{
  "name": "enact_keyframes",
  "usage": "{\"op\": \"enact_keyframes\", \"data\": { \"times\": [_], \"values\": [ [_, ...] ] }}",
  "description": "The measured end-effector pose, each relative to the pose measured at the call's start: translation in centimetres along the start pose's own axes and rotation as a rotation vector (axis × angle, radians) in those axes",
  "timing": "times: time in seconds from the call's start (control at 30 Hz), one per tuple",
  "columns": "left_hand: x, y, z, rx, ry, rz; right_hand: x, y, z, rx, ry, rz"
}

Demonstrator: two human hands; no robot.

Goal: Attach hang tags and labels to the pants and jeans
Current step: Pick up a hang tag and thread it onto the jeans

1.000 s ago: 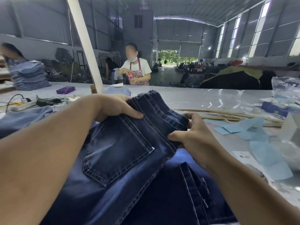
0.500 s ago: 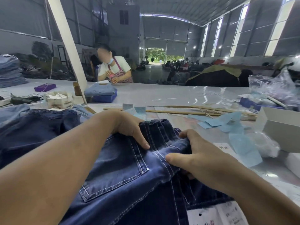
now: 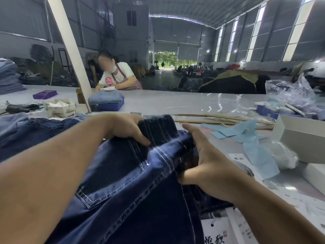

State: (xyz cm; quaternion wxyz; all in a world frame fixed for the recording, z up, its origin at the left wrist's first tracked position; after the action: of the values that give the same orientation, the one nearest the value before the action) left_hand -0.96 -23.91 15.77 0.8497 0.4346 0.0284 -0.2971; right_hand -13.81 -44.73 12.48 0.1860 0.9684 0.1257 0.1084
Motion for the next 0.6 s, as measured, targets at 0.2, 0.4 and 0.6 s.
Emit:
{"op": "enact_keyframes", "data": {
  "times": [0.2,0.4,0.6],
  "values": [
    [-2.4,5.3,-1.3,-0.295,-0.132,0.347,3.6,1.0,-1.6,0.062,0.250,0.285],
    [-3.0,5.9,-3.7,-0.484,-0.162,0.450,7.2,0.7,-0.7,-0.041,0.285,0.396],
    [-3.5,3.4,-3.5,-0.438,0.036,0.005,8.8,-0.8,0.4,0.007,0.378,0.466]
  ]
}}
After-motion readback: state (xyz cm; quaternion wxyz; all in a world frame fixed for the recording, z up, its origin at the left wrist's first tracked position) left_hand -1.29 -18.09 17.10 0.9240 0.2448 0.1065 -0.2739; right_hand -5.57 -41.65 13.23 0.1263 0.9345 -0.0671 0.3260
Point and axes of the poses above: each hand's wrist, its own x-axis towards the middle knuckle, its own y-axis out of the back of the hand, z = x × y, the point moved 2 cm from there along x, towards the middle knuckle, and after that the axes turned 7 degrees about x, right-handed, at the moved point
